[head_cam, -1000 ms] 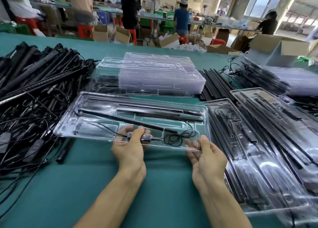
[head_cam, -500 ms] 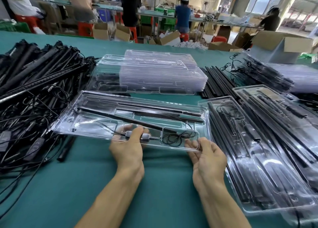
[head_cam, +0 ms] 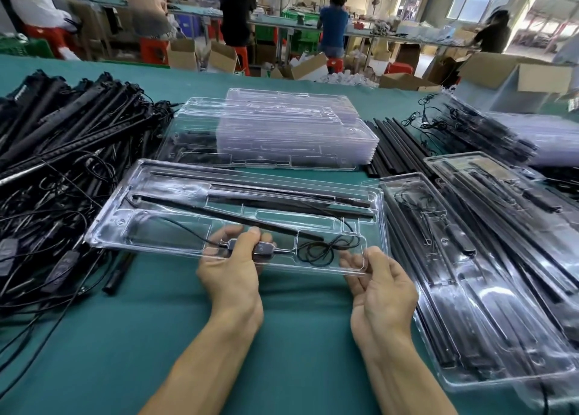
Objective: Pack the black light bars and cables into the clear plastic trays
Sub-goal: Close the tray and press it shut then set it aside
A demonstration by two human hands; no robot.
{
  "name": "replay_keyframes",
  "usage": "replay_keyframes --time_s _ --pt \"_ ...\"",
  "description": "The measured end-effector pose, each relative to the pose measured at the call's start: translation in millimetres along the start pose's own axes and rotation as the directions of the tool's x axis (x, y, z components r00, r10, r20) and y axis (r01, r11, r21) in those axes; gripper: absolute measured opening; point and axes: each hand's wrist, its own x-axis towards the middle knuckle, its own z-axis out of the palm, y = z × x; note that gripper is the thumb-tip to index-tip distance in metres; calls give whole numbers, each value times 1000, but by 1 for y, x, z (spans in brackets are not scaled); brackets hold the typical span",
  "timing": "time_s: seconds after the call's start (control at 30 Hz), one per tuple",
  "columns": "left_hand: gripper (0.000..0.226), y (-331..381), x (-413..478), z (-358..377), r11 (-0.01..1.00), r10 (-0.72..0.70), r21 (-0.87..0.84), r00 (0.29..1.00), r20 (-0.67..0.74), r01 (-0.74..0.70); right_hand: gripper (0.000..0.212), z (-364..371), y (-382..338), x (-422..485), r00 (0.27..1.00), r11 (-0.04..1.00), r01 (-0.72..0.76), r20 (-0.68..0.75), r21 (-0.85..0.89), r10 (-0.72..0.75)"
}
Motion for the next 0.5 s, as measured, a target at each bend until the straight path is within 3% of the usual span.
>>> replay_keyframes --time_s 0.2,0.5 --pt "28 -4 -5 3 999 -35 -14 999 -15 34 16 0 -3 0 998 994 -57 -25 97 60" --pt "24 -6 -3 -1 1000 -12 29 1000 1 12 15 1 -1 2 998 995 -56 -24 84 58"
